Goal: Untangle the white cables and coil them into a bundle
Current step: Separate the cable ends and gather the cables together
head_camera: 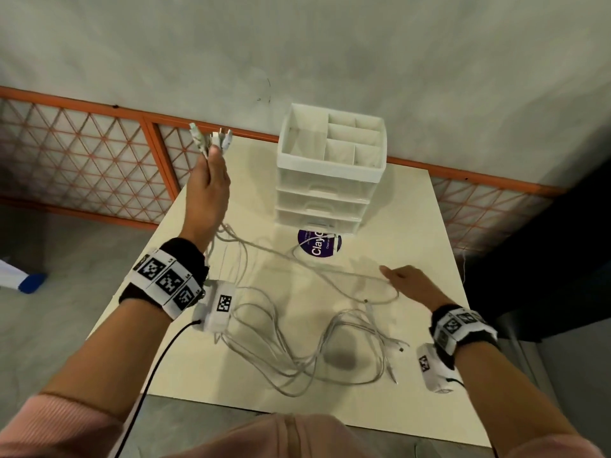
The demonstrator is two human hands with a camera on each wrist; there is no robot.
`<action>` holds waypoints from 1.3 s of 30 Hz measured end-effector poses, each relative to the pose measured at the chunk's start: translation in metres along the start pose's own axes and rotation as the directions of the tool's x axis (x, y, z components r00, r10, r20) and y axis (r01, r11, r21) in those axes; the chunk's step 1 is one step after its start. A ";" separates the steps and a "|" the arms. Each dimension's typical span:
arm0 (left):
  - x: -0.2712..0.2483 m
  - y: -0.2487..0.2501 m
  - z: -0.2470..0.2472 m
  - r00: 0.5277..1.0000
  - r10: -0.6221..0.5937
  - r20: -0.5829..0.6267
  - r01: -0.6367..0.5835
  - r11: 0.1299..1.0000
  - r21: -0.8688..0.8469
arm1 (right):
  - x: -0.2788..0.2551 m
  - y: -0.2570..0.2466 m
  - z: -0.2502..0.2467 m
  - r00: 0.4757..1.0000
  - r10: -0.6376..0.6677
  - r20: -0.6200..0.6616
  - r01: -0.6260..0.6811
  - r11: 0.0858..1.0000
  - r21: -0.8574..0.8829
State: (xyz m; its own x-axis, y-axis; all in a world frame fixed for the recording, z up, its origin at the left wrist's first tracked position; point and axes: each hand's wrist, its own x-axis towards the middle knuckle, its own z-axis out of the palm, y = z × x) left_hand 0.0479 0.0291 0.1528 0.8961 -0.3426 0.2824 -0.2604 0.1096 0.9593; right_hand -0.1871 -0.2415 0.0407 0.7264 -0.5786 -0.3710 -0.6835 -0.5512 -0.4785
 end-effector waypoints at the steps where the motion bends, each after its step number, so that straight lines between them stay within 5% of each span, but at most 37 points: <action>1: -0.001 -0.003 -0.001 1.000 0.008 0.012 -0.008 1.000 0.024 | 0.000 0.008 -0.009 0.999 0.012 -0.034 -0.011 0.999 0.031; 7: -0.021 -0.007 0.032 0.984 -0.027 0.176 0.024 1.000 0.017 | 0.009 -0.019 -0.001 0.993 -0.120 -0.010 0.120 0.977 0.177; 10: -0.025 0.001 0.045 0.972 -0.046 0.232 0.059 0.997 -0.048 | 0.013 -0.041 0.028 0.952 -0.173 0.251 0.131 0.976 0.175; 14: -0.019 0.001 0.042 0.979 -0.021 0.203 0.027 0.999 -0.024 | 0.009 -0.042 0.064 0.803 -0.104 0.587 0.218 0.968 -0.126; 18: -0.014 -0.015 0.025 0.985 -0.010 0.174 -0.006 0.996 0.091 | 0.004 -0.029 0.063 0.756 -0.112 0.644 0.213 0.974 -0.080; 20: -0.018 -0.022 0.023 0.968 -0.022 0.250 -0.030 0.979 0.201 | 0.004 -0.038 0.048 0.797 -0.169 0.580 0.221 0.975 -0.020; 23: -0.030 -0.033 0.031 0.905 -0.102 0.413 -0.071 0.920 0.384 | 0.000 -0.077 0.020 0.806 -0.338 0.486 0.330 0.938 0.106; 28: -0.051 -0.046 0.044 0.705 -0.256 0.662 -0.002 0.932 0.363 | -0.008 -0.137 -0.011 0.768 -0.484 0.419 0.421 0.875 0.240; 30: -0.051 -0.046 0.039 0.740 -0.251 0.624 -0.015 0.921 0.388 | -0.006 -0.140 -0.018 0.789 -0.469 0.397 0.402 0.883 0.244; 35: -0.026 -0.052 0.009 0.947 -0.187 0.261 0.010 0.829 0.559 | 0.003 -0.099 -0.044 0.919 -0.309 0.245 0.288 0.951 0.116; 37: -0.015 -0.052 -0.006 0.979 -0.167 0.115 0.078 0.833 0.548 | 0.007 -0.074 -0.057 0.965 -0.231 0.123 0.227 0.973 0.048; 39: -0.009 -0.052 -0.015 0.979 -0.175 0.109 0.088 0.833 0.547 | 0.010 -0.055 -0.068 0.981 -0.196 0.008 0.196 0.981 0.002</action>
State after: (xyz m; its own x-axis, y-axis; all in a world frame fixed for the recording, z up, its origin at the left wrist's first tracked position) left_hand 0.0587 0.0409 0.1002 0.8832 -0.4560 0.1098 -0.3348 -0.4489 0.8285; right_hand -0.1478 -0.2579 0.1177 0.8469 -0.4545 -0.2760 -0.5276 -0.6531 -0.5432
